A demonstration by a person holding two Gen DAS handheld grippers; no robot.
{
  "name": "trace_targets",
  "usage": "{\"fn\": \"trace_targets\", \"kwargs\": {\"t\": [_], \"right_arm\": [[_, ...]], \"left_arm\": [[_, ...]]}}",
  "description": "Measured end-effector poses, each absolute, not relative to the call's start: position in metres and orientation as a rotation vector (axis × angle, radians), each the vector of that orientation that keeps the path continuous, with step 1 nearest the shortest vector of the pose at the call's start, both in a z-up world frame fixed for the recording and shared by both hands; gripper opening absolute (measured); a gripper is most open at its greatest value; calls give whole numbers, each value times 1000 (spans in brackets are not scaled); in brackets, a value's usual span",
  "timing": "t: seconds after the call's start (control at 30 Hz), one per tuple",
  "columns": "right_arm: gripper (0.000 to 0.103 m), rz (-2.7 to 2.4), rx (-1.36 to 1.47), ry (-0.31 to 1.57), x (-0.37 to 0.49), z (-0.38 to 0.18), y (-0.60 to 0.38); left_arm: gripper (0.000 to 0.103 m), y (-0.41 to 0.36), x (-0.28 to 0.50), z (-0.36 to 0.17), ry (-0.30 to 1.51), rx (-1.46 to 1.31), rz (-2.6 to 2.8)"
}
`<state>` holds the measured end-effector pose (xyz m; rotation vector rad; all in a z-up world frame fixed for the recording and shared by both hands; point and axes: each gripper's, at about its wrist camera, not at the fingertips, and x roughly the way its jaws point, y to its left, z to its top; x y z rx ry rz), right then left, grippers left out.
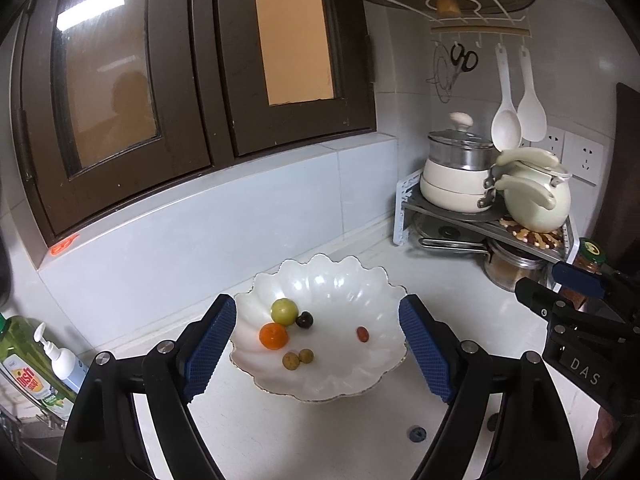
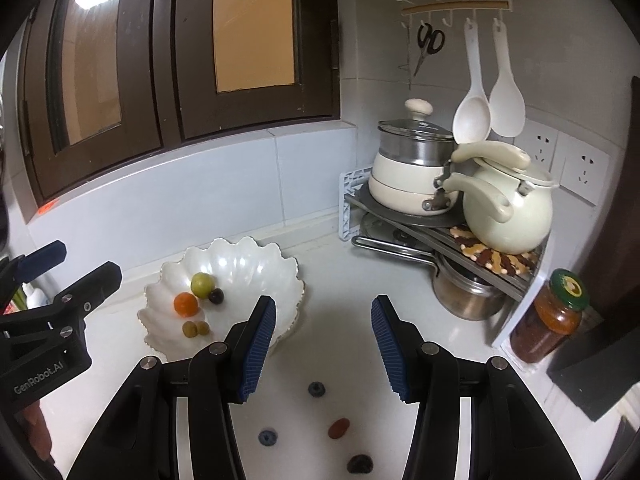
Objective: Organize fruits
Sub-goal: 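Raise both open tools away from the bowl toward the loose fruits, then move the left tool toward a blueberry while the right tool approaches another dark plum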
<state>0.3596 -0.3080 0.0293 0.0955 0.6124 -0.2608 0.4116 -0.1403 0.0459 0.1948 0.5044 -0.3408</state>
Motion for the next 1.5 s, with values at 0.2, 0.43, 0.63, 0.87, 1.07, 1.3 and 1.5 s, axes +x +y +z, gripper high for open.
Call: {"fn": "trace_targets", "kwargs": {"t": [0.2, 0.43, 0.63, 0.87, 1.07, 1.3, 1.5], "right_arm": [[51, -291, 94, 586, 345, 32, -308], [51, -315, 101, 581, 328, 27, -310], [51, -326, 123, 592, 316, 16, -313], [51, -349, 131, 607, 307, 6, -317], [51, -363, 135, 623, 297, -4, -318], [51, -371, 138, 648, 286, -20, -319], [51, -374, 143, 661, 276, -33, -319]], "left_arm": [[84, -142, 401, 42, 509, 192, -369], [84, -145, 387, 35, 512, 204, -395], [84, -146, 378, 28, 512, 201, -425], [89, -148, 366, 24, 481, 207, -422], [89, -151, 361, 10, 528, 207, -441], [89, -155, 352, -10, 572, 230, -461], [89, -156, 344, -23, 579, 240, -455]]}}
